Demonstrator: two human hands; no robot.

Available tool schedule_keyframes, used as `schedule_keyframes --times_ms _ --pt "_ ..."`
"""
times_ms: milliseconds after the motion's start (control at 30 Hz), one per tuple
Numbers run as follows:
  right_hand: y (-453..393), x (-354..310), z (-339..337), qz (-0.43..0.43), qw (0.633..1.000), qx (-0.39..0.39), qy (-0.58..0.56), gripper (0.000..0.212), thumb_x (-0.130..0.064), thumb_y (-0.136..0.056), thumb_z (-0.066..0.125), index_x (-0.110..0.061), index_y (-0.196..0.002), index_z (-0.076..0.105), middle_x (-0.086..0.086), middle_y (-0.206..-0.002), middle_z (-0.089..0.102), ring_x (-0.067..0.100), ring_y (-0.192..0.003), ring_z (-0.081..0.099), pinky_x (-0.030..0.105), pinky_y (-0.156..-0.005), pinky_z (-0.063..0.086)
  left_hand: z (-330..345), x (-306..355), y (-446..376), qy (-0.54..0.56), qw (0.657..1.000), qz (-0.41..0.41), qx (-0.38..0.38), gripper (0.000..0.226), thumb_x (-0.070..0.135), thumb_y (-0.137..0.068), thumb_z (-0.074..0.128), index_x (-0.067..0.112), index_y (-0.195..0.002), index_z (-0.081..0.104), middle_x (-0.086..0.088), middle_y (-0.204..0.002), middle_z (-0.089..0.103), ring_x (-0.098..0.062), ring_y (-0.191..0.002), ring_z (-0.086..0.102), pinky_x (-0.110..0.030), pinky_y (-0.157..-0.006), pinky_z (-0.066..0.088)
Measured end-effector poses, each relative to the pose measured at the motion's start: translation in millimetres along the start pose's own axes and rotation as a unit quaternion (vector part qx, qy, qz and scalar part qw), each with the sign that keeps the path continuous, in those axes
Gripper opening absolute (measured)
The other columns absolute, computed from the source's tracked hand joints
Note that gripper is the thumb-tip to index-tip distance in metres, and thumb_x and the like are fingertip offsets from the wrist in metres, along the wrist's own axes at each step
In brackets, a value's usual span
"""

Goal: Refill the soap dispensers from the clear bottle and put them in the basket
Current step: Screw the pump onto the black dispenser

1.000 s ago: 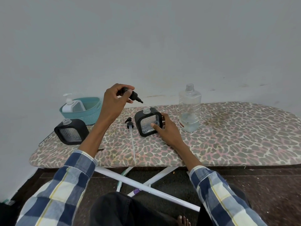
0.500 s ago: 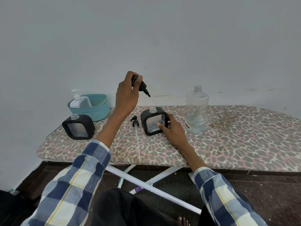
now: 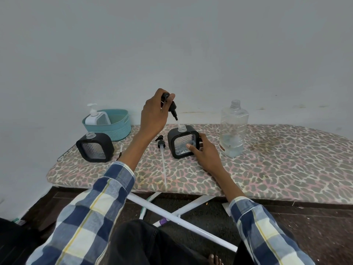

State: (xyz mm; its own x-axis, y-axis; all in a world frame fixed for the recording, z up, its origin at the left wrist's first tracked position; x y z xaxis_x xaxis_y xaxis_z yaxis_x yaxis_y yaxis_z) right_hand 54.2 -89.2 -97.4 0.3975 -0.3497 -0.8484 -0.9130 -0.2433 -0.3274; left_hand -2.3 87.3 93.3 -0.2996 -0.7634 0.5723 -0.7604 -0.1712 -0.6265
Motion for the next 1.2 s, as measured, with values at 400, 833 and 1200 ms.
schedule_keyframes --times_ms 400,833,1200 --pt "-1.8 2.0 0.1 -0.012 1.0 0.009 0.008 0.061 -0.062 -0.095 0.067 -0.032 -0.145 0.049 -0.006 -0.13 0.069 0.015 -0.11 0.069 0.045 -0.092 0.06 50.6 -26.8 22.2 0.067 0.995 -0.041 -0.063 0.024 0.037 -0.096 0.077 0.014 -0.103 0.071 0.009 -0.093 0.075 0.01 -0.085 0.066 -0.007 -0.076 0.046" --pt "-3.5 5.0 0.3 -0.017 1.0 0.016 -0.004 0.056 -0.057 -0.096 0.068 -0.031 -0.143 0.05 -0.007 -0.127 0.069 0.014 -0.108 0.069 0.043 -0.092 0.06 61.2 -50.8 43.4 0.164 0.98 -0.106 -0.031 0.024 0.027 -0.09 0.085 0.013 -0.108 0.08 0.006 -0.098 0.079 -0.002 -0.09 0.075 -0.021 -0.081 0.059" --pt "-1.5 2.0 -0.8 -0.022 1.0 0.018 -0.011 0.052 -0.053 -0.098 0.068 -0.03 -0.142 0.05 -0.007 -0.121 0.069 0.012 -0.097 0.068 0.03 -0.077 0.052 67.0 -52.5 47.9 0.147 0.982 -0.065 -0.096 0.031 0.036 -0.092 0.082 0.023 -0.12 0.078 0.011 -0.115 0.078 -0.006 -0.112 0.072 -0.041 -0.103 0.058"
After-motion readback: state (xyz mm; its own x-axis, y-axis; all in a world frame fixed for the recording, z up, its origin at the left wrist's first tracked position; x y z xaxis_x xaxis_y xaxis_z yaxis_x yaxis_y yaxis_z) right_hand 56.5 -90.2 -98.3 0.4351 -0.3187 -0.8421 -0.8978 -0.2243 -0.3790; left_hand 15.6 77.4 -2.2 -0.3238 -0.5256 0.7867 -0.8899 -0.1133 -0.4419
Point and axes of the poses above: each hand's wrist, its own y-axis away from the middle knuckle, its own z-axis out of the palm, x = y × z, the point moved 8 cm from there along -y, towards the middle knuckle
